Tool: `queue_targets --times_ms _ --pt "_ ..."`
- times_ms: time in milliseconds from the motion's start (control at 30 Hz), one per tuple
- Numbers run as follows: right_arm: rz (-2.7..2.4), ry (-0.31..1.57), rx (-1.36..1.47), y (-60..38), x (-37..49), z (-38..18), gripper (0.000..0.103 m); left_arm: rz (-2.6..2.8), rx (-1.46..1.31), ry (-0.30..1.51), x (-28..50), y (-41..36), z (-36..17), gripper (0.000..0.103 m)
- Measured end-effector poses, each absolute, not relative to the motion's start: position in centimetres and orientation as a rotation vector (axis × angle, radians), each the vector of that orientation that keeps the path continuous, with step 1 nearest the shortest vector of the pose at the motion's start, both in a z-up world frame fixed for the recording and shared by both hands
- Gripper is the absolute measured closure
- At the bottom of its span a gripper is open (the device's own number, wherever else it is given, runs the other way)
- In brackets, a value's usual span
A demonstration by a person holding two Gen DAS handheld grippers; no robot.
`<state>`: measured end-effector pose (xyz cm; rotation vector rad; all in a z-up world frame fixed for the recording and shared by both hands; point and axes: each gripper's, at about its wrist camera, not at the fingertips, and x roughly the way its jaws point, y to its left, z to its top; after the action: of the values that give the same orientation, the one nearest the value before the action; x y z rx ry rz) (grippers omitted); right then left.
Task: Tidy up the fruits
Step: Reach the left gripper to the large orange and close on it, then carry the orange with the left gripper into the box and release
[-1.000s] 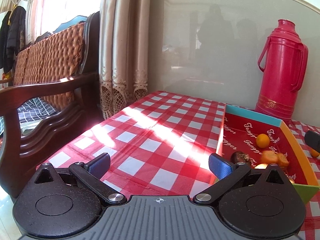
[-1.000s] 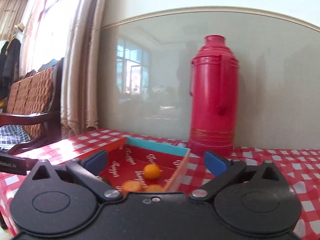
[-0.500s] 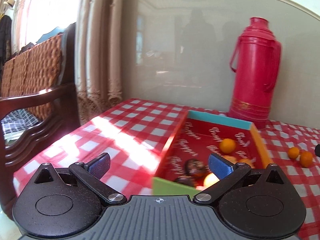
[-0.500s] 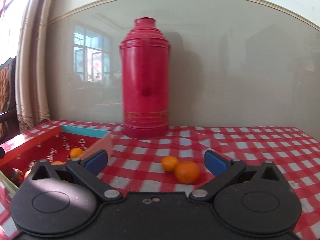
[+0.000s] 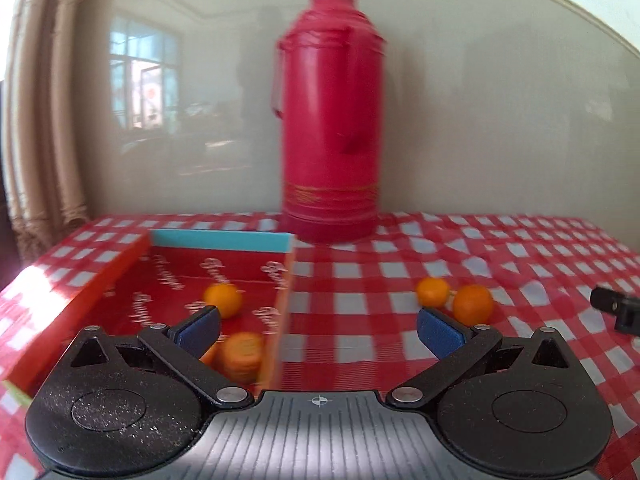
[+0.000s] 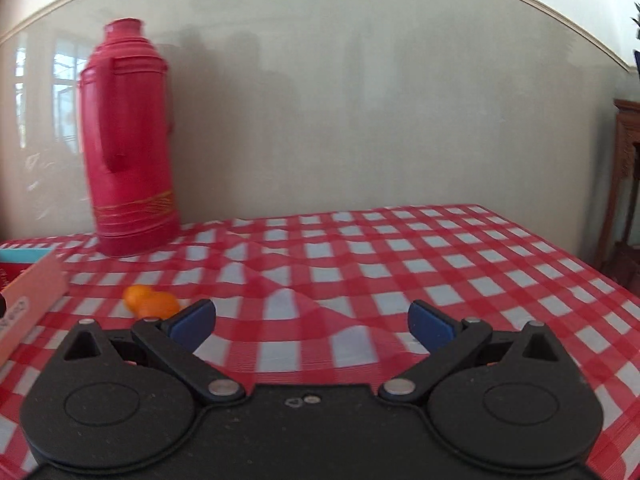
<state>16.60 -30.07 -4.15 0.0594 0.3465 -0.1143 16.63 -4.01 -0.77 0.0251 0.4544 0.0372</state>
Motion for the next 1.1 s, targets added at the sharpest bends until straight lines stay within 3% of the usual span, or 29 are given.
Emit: queue_targets --times_ms 700,833,1100 --pt "-0.207 0.4 0.178 -36.0 18.7 -5.0 0.006 -0.108 0.078 0.562 25.6 -15.2 -4.1 0.001" --pt "-0.206 0.4 0.176 -36.3 18.7 -5.1 0.006 -0.128 0.1 0.623 26.6 -16.0 -4.6 0.06" --pt "-0.19 0.39 0.2 -36.2 18.7 -4.8 0.006 -0.146 0.131 0.595 25.1 -15.9 -3.9 0.06"
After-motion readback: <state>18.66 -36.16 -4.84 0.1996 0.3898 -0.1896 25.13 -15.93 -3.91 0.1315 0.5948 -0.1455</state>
